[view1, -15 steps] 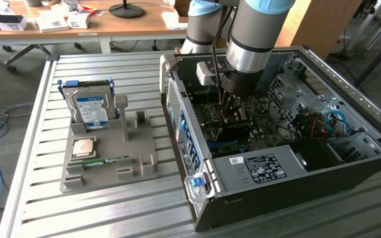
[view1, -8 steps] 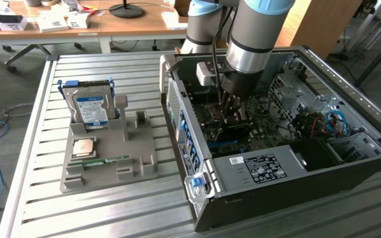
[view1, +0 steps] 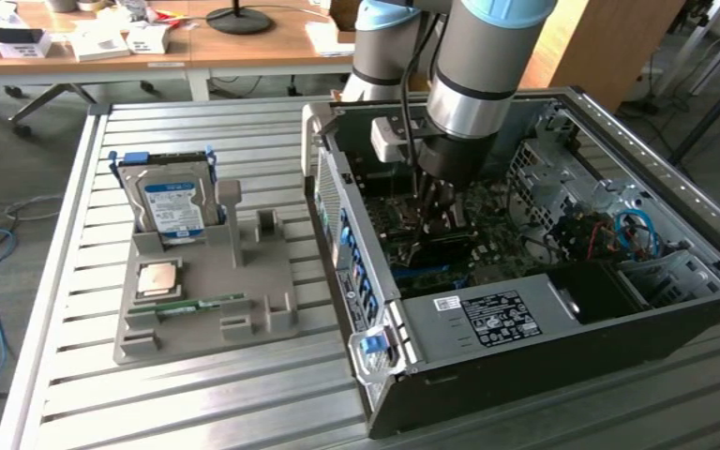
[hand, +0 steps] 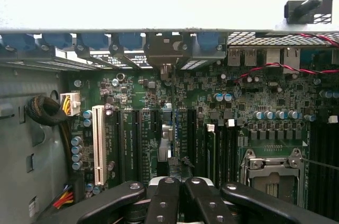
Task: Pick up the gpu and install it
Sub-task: 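Press down on the gpu until it lock into place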
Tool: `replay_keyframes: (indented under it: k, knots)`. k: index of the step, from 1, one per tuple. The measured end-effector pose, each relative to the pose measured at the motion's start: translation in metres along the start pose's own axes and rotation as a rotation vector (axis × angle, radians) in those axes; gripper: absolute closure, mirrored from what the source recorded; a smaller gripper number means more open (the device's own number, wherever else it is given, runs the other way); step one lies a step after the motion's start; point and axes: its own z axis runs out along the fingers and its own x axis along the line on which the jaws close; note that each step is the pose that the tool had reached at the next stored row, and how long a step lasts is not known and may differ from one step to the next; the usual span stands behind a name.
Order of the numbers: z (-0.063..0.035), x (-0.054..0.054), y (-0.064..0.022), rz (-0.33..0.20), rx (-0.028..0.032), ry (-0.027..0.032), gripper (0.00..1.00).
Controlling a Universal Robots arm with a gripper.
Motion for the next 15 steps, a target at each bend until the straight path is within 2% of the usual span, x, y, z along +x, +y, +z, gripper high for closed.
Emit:
replay_keyframes:
  k: [15]
  knots:
    - [0.0015, -0.0004, 0.0000, 0.000, 0.0001, -0.0001, 0.89]
